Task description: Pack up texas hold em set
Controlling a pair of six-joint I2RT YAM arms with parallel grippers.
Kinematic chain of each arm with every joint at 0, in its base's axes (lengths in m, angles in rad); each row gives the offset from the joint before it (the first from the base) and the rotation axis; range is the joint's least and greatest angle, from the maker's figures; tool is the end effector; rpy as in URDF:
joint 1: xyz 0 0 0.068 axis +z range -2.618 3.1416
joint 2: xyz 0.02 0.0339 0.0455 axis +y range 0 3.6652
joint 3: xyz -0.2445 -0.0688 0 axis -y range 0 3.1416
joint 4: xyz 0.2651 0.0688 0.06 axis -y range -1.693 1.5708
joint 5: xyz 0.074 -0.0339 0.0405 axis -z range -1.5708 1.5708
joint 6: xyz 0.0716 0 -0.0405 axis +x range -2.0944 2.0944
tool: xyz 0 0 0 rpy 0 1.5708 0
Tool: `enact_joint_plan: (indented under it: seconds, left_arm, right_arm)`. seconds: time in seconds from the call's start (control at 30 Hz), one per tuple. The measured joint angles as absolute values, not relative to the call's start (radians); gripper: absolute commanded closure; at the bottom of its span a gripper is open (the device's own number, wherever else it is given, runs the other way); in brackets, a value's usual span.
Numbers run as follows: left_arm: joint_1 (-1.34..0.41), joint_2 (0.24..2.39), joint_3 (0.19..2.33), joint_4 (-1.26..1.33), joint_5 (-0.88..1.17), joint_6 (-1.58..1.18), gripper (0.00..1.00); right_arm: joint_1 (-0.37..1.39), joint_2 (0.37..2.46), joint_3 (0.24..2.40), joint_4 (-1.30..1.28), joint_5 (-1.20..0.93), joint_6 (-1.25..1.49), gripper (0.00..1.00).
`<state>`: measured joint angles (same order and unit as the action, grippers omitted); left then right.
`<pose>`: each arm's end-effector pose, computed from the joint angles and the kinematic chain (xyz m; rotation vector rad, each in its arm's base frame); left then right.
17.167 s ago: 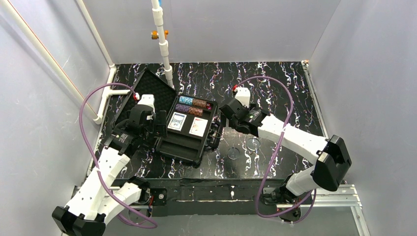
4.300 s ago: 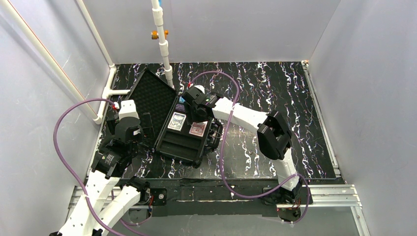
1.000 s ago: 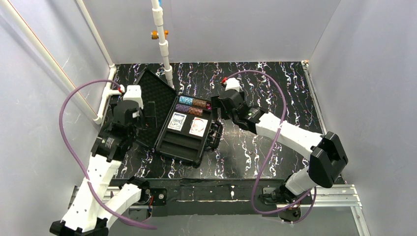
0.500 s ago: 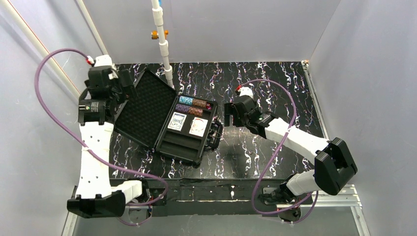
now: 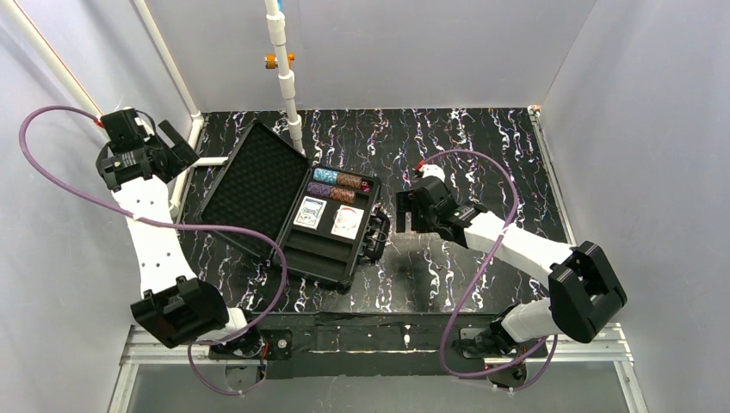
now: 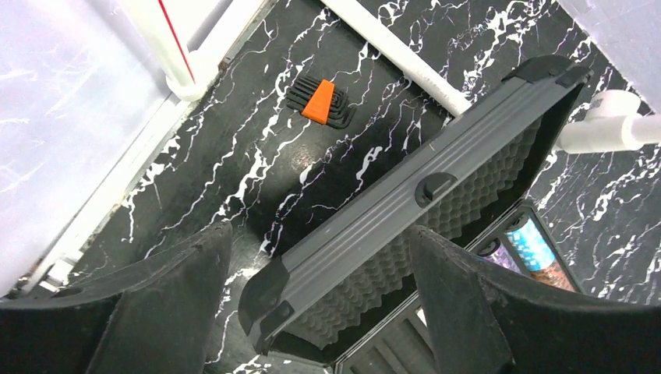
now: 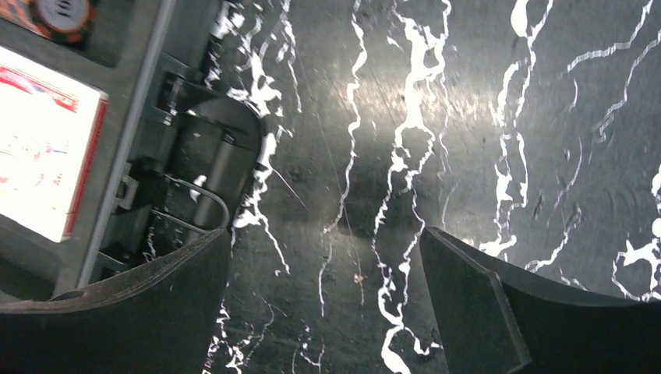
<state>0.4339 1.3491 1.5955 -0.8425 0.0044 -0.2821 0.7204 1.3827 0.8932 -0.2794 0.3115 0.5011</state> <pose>0.2988 0.1381 0.3931 -0.7573 2.0315 0.0824 0.2690 0.2069 0.1831 -0.0997 2.3063 0.2637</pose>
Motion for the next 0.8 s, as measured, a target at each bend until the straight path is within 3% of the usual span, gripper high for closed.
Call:
enact_joint_plan:
  seconds: [0.37,0.8]
  left_arm:
    - [0.510,1.461,1.519,-0.790,0.049,-0.318,0.21]
    - [0.514,1.546,1.375,-0.754,0.092,-0.315,0.20]
  right_arm:
    - [0.714,1.382,0.813,-0.311,0.317,0.525,0.37]
    - [0.713,1.481,0.802,-0.212,0.134,0.516,0.44]
